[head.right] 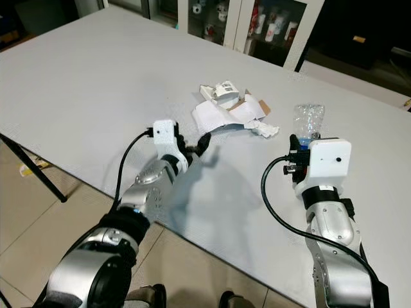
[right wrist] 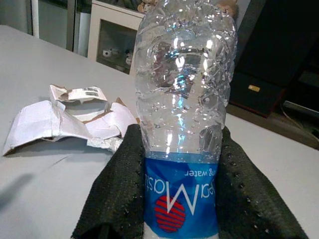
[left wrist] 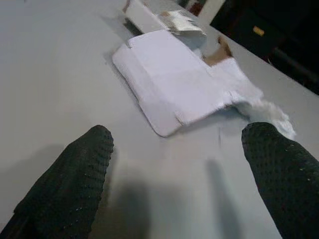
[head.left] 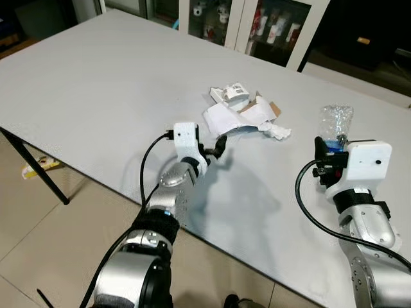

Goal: Picking trash to rubbish bin

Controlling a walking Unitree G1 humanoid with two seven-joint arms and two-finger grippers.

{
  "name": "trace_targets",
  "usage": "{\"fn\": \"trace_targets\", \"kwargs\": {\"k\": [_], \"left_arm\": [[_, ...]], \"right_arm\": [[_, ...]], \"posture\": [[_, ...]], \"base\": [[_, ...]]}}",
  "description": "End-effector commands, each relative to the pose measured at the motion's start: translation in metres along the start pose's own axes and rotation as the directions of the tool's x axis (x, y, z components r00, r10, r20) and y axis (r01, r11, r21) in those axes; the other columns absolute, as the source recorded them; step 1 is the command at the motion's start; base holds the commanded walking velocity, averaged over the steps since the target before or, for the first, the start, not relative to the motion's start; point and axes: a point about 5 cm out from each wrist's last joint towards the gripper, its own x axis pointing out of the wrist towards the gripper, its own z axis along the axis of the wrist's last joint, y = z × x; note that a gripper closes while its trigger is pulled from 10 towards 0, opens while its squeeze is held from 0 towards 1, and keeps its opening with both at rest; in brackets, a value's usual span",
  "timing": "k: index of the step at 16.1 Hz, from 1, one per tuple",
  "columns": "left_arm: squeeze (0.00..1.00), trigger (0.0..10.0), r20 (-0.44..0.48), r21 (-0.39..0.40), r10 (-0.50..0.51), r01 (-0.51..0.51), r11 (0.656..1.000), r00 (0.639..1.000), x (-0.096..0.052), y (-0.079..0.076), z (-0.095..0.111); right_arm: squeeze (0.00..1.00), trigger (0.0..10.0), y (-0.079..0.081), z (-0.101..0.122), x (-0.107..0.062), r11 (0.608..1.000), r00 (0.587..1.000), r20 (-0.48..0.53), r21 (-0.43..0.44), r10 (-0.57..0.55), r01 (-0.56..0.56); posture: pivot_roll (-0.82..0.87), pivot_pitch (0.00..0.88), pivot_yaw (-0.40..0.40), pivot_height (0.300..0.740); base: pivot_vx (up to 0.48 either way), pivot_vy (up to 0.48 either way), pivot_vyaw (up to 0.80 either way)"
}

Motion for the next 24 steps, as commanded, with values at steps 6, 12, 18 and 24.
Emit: {"fn": "trace_targets", "kwargs": {"k": [6,12,18,24], "left_arm": [[0.00,10.0,-0.059,0.062,-0.061,0.064,0.996,0.996,0.010,-0.043,-0.010],[0.00,10.0,-0.115,-0.092,-0.025,0.015,0.996,0.993,0.009,-0.031,-0.018],[0.00,10.0,-0.121,-0.291,-0.096,0.057,0.955,0.988,0.010,-0.053,-0.026],[0.00,10.0,-0.143,-0.159,-0.137,0.114,0.981,0.980,0.011,-0.064,-0.025]], "right_arm": [[0.00,10.0,-0.010,0.006,-0.006,0.998,0.999,-0.011,-0.050,-0.040,0.039],[0.00,10.0,-0.009,0.005,-0.004,0.998,0.999,-0.017,-0.043,-0.042,0.041],[0.00,10.0,-0.012,0.008,-0.005,0.997,0.999,-0.010,-0.057,-0.047,0.046],[0.00,10.0,-0.015,0.008,-0.011,0.995,0.998,-0.012,-0.068,-0.068,0.067]], "posture": [[-0.03,0.161,-0.083,0.740],[-0.02,0.165,-0.079,0.740],[-0.06,0.152,-0.077,0.740],[-0.08,0.148,-0.055,0.740]], "base": [[0.000,0.000,0.00],[0.000,0.000,0.00],[0.000,0.000,0.00],[0.000,0.000,0.00]]}}
